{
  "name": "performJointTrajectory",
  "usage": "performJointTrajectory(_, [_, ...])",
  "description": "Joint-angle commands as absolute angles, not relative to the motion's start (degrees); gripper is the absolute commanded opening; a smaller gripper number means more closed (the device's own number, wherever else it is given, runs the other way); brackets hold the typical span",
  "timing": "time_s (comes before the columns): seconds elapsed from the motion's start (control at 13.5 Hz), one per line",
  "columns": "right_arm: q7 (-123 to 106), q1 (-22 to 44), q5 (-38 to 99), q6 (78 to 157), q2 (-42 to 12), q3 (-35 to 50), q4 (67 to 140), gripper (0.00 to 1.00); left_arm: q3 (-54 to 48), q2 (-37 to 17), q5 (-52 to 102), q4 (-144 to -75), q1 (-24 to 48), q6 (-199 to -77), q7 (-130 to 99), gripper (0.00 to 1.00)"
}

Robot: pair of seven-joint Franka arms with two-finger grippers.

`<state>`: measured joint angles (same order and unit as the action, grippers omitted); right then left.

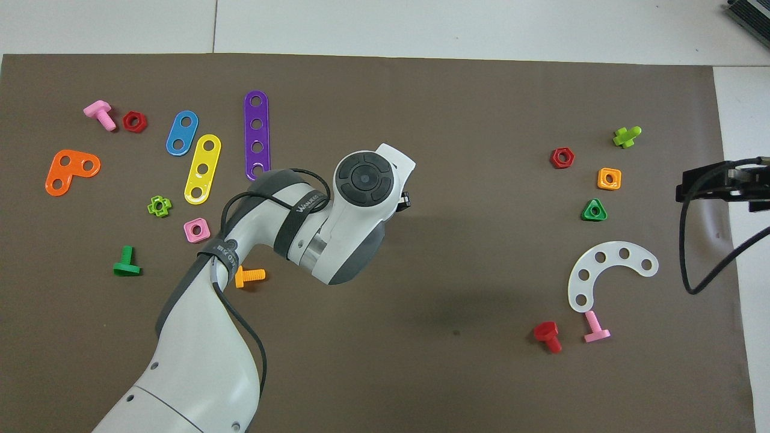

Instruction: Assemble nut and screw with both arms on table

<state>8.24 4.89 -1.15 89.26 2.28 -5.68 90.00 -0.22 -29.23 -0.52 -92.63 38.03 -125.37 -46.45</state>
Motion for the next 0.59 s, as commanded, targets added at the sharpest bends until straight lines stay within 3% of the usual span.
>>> performJointTrajectory(0.0, [7.3,4.4,-0.7,88.9,3.4,-5.3,91.1,1.0,0.9,-28.8,-0.6,-93.0,39.4,-126.1,-47.4,0.74])
performJointTrajectory(0.3, [7.3,4.4,-0.7,88.9,3.4,-5.3,91.1,1.0,0.9,-28.9,-0.8,-91.1,39.2,-123.8,-47.3,0.77])
performJointTrajectory(0.52, [7.3,4.4,-0.7,88.9,3.4,-5.3,91.1,1.0,1.0,-28.8,-1.1,-86.1,37.5,-114.1,-46.7,0.77])
